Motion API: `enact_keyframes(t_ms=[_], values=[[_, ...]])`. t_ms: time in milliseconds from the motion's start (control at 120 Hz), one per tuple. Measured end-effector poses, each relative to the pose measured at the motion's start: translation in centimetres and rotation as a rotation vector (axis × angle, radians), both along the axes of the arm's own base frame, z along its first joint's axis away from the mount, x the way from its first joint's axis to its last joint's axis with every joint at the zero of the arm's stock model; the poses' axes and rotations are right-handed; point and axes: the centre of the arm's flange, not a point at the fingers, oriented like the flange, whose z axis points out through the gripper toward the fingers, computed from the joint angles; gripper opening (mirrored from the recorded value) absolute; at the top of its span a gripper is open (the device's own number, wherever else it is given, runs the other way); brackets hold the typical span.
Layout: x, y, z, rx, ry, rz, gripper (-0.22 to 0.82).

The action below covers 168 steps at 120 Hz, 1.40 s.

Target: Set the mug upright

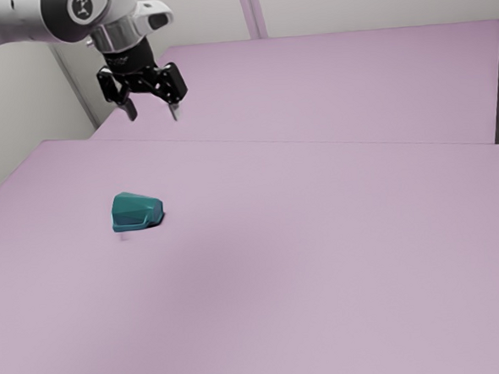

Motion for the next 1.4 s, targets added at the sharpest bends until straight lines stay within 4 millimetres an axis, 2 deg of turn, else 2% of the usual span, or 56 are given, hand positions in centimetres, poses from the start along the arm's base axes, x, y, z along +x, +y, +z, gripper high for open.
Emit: enact_keyframes(t_ms=[258, 492, 600, 717, 792, 925, 992, 1067, 1242, 1317, 1400], values=[[-0.7, -3.5, 0.2, -0.003, 0.001, -0.062, 0.6], [-1.3, -6.1, -0.4, -0.003, 0.023, -0.11, 0.6], [-1.6, -7.0, -1.4, -0.003, 0.04, -0.125, 0.6], [-2.8, -7.1, -4.3, -0.02, 0.072, -0.122, 0.6], [-2.6, -4.9, -6.4, -0.049, 0.095, -0.068, 0.6], [-2.3, 3.8, -10.8, -0.108, 0.139, 0.119, 0.6], [-2.4, 6.8, -12.4, -0.133, 0.139, 0.179, 0.6], [-2.3, 8.3, -13.8, -0.169, 0.132, 0.194, 0.6], [-2.0, 10.0, -15.7, -0.255, 0.093, 0.148, 0.6], [-2.0, 11.9, -16.2, -0.3, 0.069, 0.127, 0.6], [-2.2, 14.9, -16.7, -0.352, 0.039, 0.104, 0.6]])
